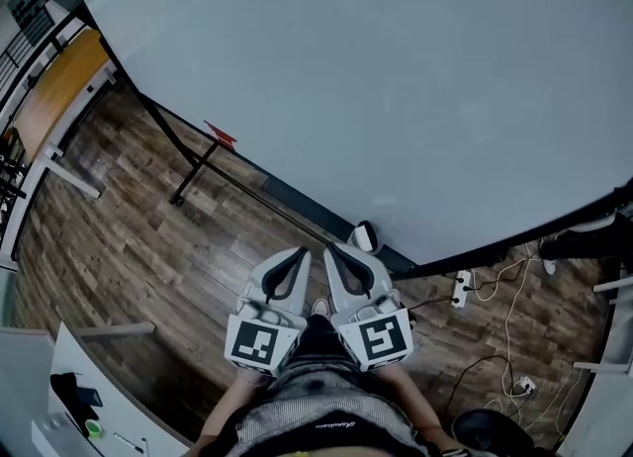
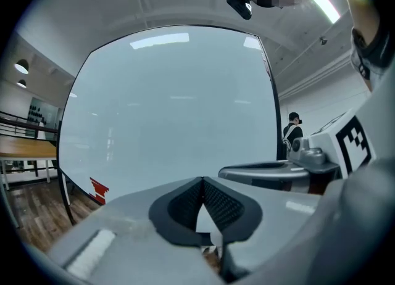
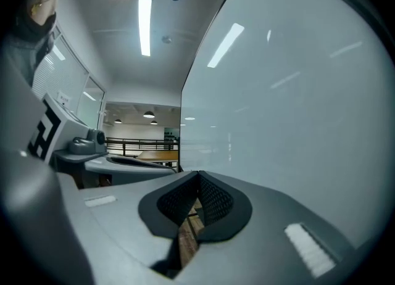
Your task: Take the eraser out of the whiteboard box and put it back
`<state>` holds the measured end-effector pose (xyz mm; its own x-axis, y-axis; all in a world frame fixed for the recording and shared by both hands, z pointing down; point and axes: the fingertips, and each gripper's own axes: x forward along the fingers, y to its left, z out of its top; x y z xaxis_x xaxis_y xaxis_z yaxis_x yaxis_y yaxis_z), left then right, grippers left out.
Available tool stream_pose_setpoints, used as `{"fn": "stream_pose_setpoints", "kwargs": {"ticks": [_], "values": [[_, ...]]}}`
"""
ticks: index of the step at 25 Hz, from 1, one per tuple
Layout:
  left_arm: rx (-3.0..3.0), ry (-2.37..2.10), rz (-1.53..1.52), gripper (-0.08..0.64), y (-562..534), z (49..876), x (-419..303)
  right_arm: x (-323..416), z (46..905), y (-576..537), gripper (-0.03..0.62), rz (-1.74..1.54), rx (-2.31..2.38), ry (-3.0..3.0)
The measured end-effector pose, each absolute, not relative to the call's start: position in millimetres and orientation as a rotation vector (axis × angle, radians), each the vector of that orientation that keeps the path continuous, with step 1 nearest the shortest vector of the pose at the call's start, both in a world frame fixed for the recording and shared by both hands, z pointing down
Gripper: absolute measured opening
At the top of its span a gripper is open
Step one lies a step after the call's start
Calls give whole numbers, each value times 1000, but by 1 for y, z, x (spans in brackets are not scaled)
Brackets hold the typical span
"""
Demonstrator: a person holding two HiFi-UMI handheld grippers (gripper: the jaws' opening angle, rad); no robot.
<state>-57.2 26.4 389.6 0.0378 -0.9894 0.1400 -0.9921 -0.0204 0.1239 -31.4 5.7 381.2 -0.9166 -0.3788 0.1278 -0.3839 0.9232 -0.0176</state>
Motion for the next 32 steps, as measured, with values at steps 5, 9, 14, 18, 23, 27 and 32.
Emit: {"fn": "stream_pose_setpoints", "kwargs": {"ticks": [5,9,14,18,23,27,32], "values": [[2219,-1927,58,0,-2,396,-38,-7,379,-19,3,116,761,-2961],[2359,-1806,101,0,-21,399,-29,10,379,-35,3,138,948,-2930],[2465,-1643,115,0,-45,394,-22,23,385,-57,3,142,1161,-2838],[2553,-1471,129,0,-56,394,-15,28,387,-64,3,155,1312,-2769],[2686,-1339,138,0,-64,389,-13,30,384,-66,3,142,1439,-2715],[2731,-1252,117,0,-66,391,-17,27,387,-64,3,139,1488,-2660],[2756,-1159,124,0,-63,394,-17,30,389,-64,3,118,1585,-2604]]}}
